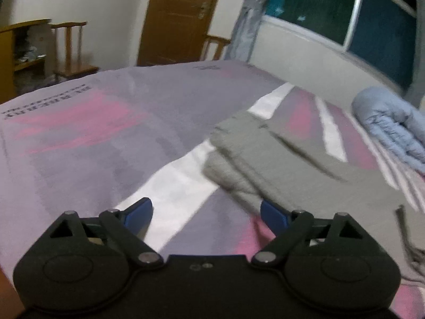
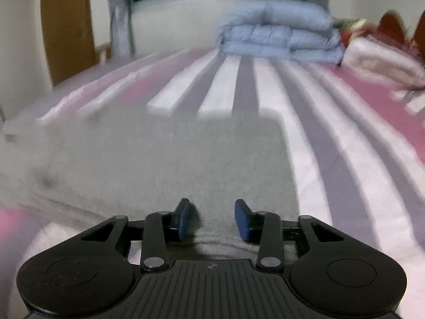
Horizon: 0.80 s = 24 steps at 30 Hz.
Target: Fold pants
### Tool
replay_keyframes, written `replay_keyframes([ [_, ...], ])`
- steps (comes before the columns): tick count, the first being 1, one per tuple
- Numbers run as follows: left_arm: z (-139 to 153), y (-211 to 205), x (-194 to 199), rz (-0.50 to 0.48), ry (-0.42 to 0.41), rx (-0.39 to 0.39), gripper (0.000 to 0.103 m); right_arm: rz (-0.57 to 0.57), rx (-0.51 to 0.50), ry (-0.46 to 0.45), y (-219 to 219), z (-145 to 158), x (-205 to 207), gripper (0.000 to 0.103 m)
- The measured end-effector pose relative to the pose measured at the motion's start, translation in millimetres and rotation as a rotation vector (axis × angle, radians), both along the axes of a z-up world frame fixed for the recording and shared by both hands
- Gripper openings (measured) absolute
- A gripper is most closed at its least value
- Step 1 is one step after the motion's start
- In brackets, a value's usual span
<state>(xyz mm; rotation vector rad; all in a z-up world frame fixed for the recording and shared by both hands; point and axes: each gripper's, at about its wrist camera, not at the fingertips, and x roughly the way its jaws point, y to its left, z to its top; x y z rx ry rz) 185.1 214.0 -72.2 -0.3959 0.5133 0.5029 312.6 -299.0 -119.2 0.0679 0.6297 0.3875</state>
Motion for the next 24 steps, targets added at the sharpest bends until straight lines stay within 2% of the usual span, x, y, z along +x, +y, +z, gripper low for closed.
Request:
replay_keyframes([
  [2,-1,-3,5,-0.046,-0.025,-0.032,0.076,-0.014,0.089,-0.059,-14,12,-10,0.039],
  [4,-6,-1,11,-0.075,-0.043,-0.087,0.072,-0.027,0.105,-0.105,-19,21,-17,0.043],
  [6,-12,5,19,-0.108,-0.069,-0.18,0.061,-0.028,0.101,-0.129,-21,26,-22,0.052],
  [7,-16,8,24,-0.136,-0.089,-0.232,0.053,-0.03,0.101,-0.142,-23,27,-25,0.053],
  [10,-28,19,42,-0.18,-0.114,-0.37,0.051,-0.066,0.111,-0.144,-30,25,-34,0.054],
  [12,-33,25,50,-0.179,-0.123,-0.4,0.051,-0.096,0.139,-0.132,-34,23,-30,0.054],
  [19,-61,59,66,-0.174,-0.261,-0.621,0.052,-0.12,0.158,-0.138,-37,15,-26,0.054],
  [21,-70,70,72,-0.171,-0.291,-0.677,0.044,-0.128,0.164,-0.133,-37,13,-22,0.054],
  [22,-75,75,75,-0.164,-0.299,-0.699,0.038,-0.132,0.165,-0.129,-37,12,-21,0.054],
  [24,-83,82,77,-0.17,-0.325,-0.74,0.033,-0.143,0.167,-0.121,-38,10,-18,0.054],
])
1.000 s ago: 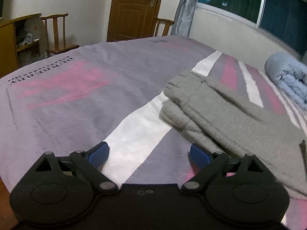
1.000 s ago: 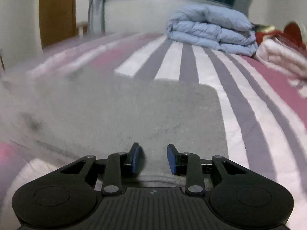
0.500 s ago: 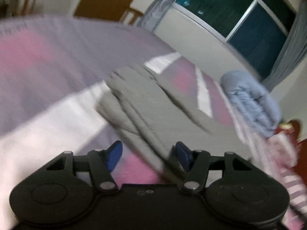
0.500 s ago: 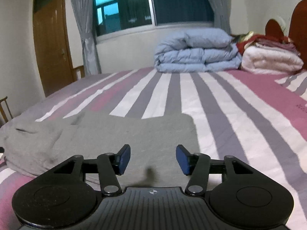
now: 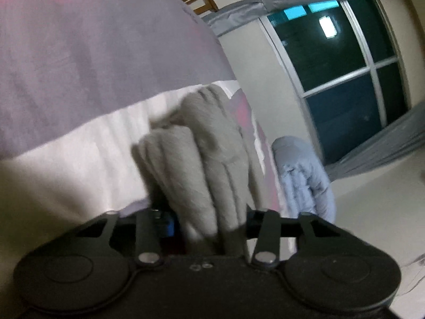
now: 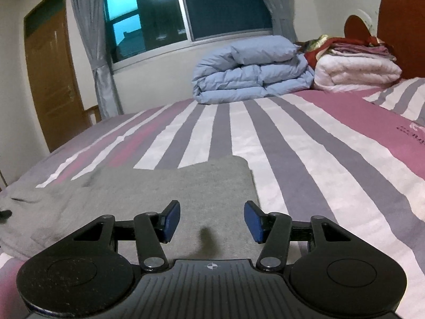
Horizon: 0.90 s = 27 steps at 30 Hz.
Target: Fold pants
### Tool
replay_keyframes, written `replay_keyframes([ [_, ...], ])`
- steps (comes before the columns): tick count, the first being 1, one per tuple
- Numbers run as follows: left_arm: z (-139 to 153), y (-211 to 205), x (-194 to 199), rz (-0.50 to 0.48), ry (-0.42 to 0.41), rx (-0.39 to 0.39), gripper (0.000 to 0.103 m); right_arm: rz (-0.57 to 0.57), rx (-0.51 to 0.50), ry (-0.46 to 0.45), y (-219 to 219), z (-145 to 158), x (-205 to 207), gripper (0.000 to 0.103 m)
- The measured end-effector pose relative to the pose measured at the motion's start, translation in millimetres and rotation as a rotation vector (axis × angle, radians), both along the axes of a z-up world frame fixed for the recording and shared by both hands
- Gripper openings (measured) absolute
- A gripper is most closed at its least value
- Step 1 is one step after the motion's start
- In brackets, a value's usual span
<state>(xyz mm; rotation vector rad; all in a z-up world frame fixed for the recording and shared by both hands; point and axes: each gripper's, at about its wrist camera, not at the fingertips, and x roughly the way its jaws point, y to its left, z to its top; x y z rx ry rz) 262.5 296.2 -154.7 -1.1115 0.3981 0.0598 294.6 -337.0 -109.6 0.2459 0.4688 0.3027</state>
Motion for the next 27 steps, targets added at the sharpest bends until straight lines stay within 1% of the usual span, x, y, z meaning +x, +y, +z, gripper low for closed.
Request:
replay_keyframes([
  [2,0,-1,2,-0.007,0.015,0.024,0.023,-0.015,0.013,0.004,-3,-1,2,0.054],
  [3,0,-3,2,-0.009,0.019,0.043,0.021,-0.022,0.024,0.008,-5,-1,2,0.054],
  [4,1,-5,1,-0.007,0.024,0.062,0.018,-0.03,0.034,0.013,-7,-1,3,0.054],
  [6,7,-12,1,0.005,0.035,0.114,0.016,-0.048,0.06,0.029,-14,-1,7,0.054],
  [9,29,-31,-3,0.015,0.055,0.258,0.014,-0.076,0.161,0.071,-37,-2,16,0.054],
  [11,50,-48,-4,0.01,0.049,0.379,0.013,-0.111,0.206,0.099,-54,-2,21,0.054],
  [13,74,-66,-3,0.009,0.03,0.466,0.013,-0.152,0.214,0.12,-69,-2,26,0.054],
  [15,100,-93,3,-0.024,-0.021,0.543,0.013,-0.188,0.206,0.125,-86,-1,29,0.054],
  [16,115,-111,10,-0.066,-0.054,0.583,0.013,-0.194,0.206,0.124,-94,0,30,0.054],
  [18,139,-154,27,-0.149,-0.091,0.671,0.013,-0.201,0.215,0.112,-110,2,29,0.054],
  [21,159,-229,51,-0.278,-0.159,0.727,0.013,-0.217,0.22,0.102,-133,5,25,0.054],
  [24,156,-311,69,-0.402,-0.175,0.815,0.013,-0.267,0.242,0.09,-158,6,17,0.054],
  [26,142,-366,80,-0.496,-0.177,0.843,0.013,-0.303,0.262,0.084,-175,4,8,0.054],
  [27,134,-392,85,-0.545,-0.163,0.863,0.013,-0.313,0.273,0.084,-182,2,5,0.054],
])
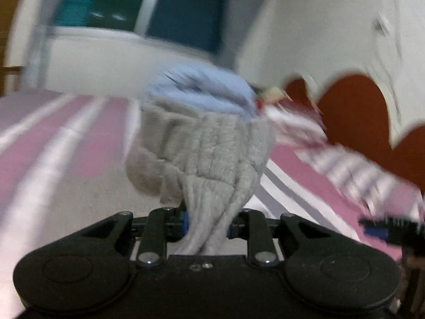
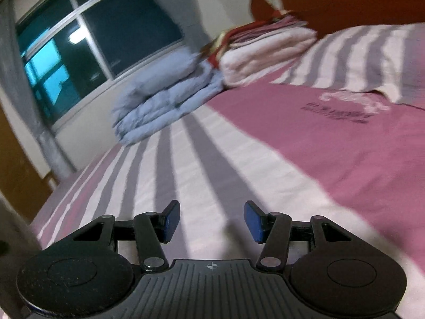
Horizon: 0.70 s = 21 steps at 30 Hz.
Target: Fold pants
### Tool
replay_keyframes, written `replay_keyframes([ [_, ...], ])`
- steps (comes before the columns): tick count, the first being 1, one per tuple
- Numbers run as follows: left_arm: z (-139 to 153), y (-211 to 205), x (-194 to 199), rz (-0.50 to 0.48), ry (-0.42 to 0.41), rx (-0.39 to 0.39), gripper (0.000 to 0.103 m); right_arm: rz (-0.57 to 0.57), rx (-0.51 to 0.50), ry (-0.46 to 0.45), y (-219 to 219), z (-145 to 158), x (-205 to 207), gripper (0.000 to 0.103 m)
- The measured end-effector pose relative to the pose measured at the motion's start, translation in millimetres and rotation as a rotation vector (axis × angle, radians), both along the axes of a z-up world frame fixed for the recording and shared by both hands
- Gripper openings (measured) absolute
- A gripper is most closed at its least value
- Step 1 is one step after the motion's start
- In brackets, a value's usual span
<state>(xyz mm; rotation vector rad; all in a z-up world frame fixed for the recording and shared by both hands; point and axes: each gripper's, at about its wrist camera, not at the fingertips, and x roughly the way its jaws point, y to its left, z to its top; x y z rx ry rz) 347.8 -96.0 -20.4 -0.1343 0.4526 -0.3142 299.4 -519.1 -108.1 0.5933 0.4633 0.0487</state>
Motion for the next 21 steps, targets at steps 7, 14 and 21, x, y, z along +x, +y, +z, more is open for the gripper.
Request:
replay_keyframes([
  [7,-64,-113,0,-0.055,0.028,0.432,0.02,-0.045,0.037,0.043,-37,-18,-26,0.054],
  [14,-42,-96,-29,-0.105,-0.07,0.397,0.088,-0.049,0.074,0.063,-36,-28,-35,0.054],
  [21,-9,14,-66,0.131,-0.126,0.241,0.088,0.098,0.117,-0.013,1,-11,-40,0.054],
])
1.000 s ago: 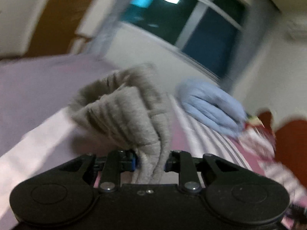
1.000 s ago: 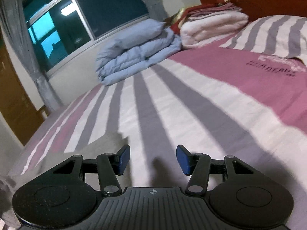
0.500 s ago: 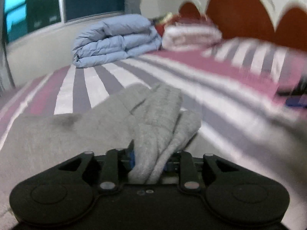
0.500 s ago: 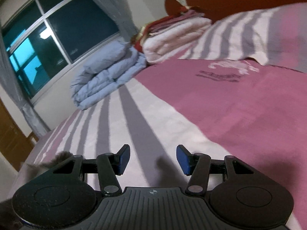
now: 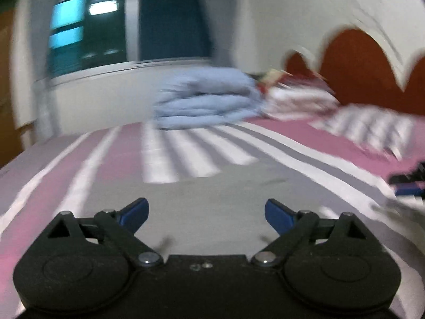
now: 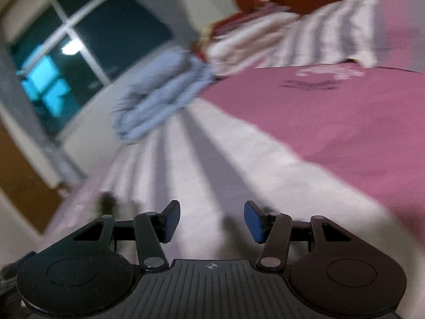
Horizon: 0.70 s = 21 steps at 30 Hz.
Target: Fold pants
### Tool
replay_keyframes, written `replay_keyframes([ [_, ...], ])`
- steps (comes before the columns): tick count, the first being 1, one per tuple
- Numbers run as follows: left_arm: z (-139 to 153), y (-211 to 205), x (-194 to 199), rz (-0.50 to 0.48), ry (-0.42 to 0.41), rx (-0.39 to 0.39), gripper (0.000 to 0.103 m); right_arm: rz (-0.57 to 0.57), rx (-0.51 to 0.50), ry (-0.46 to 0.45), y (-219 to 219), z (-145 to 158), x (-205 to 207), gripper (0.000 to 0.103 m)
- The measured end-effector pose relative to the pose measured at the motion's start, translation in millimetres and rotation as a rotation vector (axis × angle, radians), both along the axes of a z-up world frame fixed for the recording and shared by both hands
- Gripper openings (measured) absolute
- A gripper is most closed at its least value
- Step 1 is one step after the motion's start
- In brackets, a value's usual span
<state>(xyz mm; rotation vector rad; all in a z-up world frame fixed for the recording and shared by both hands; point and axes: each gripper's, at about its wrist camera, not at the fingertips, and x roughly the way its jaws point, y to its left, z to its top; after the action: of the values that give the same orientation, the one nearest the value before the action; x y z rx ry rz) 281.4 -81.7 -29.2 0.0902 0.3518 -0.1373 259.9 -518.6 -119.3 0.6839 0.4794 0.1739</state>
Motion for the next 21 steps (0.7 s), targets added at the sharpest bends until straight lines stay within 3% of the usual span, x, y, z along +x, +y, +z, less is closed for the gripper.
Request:
replay_keyframes([
  [3,-5,68,-22,0.141,0.045,-0.047,0.087,0.105,0.079,-0.021,25,6,5,0.054],
  [7,-23,116,-45,0.238,0.098,-0.112,0.086,0.216,0.19,-0.005,64,6,19,0.054],
  [12,-33,121,-61,0.191,0.11,-0.186,0.086,0.298,0.247,0.06,103,-4,35,0.054],
  [21,-44,126,-47,0.221,0.116,-0.23,0.086,0.239,0.252,0.103,115,-13,42,0.054],
])
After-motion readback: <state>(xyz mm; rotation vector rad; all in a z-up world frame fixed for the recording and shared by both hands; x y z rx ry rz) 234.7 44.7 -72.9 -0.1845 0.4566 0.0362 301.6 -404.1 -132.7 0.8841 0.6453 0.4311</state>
